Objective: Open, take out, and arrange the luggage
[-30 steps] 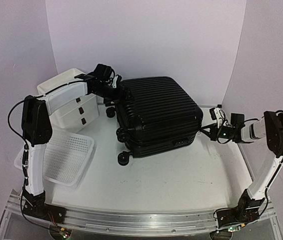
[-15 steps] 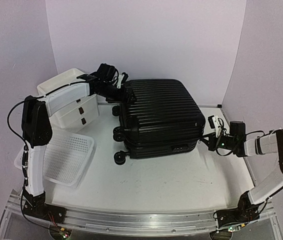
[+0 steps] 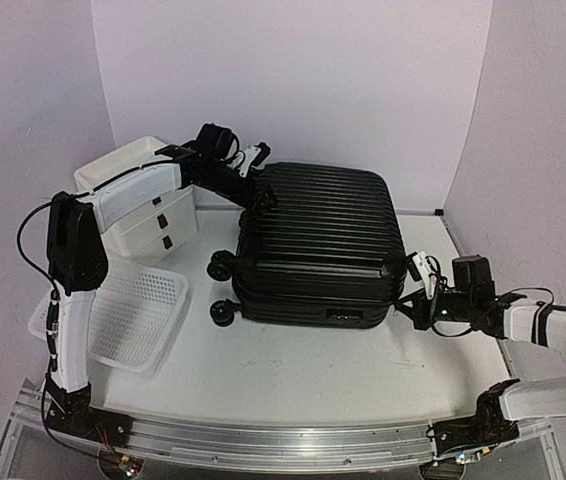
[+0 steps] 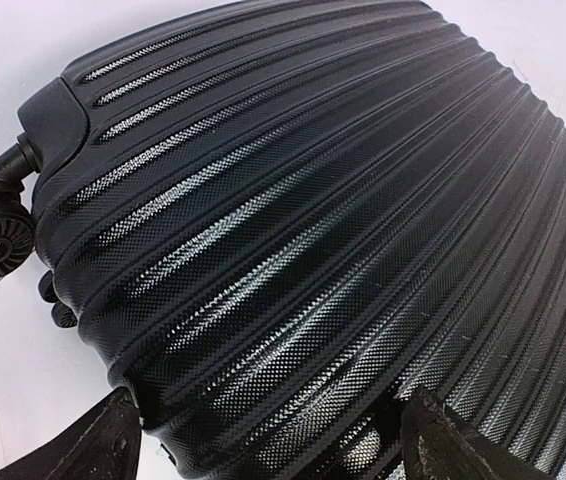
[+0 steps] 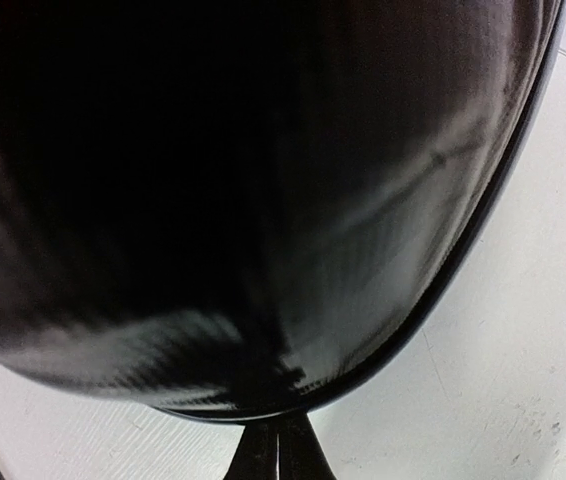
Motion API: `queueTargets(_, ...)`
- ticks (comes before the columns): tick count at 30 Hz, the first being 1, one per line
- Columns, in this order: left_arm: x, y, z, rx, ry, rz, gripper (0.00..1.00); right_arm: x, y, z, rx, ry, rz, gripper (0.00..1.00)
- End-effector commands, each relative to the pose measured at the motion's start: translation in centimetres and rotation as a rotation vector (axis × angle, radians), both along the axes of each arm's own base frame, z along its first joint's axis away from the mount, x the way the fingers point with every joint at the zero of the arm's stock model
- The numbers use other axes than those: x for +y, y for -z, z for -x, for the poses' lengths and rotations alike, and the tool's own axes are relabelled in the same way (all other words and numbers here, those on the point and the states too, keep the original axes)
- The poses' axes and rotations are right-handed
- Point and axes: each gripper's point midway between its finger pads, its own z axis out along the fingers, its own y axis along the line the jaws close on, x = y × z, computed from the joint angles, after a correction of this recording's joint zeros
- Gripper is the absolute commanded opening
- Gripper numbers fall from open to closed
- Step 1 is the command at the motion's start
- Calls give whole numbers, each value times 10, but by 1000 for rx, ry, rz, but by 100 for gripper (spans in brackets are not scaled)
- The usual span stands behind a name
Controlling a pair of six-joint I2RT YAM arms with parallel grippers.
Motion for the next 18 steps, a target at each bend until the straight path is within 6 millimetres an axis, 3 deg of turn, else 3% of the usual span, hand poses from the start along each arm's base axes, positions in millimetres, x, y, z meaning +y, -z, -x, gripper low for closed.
queueTargets(1,-4,-6,26,5,48,-48,91,13,-35,4,-88,-65,-60,0)
queueTargets(5,17,-82,65,24,-85,93,98,16,-40,4,-92,-76,-71,0)
queueTargets(8,47,-99,87,169,-308,222,99,15,-39,3,-70,-76,-58,0)
queueTargets(14,73,-79,121,548,-616,445,99,18,-37,5,-57,-94,-68,0)
queueTargets(18,85,-40,136,891,-941,533,99,20,-40,7,-67,-115,-68,0)
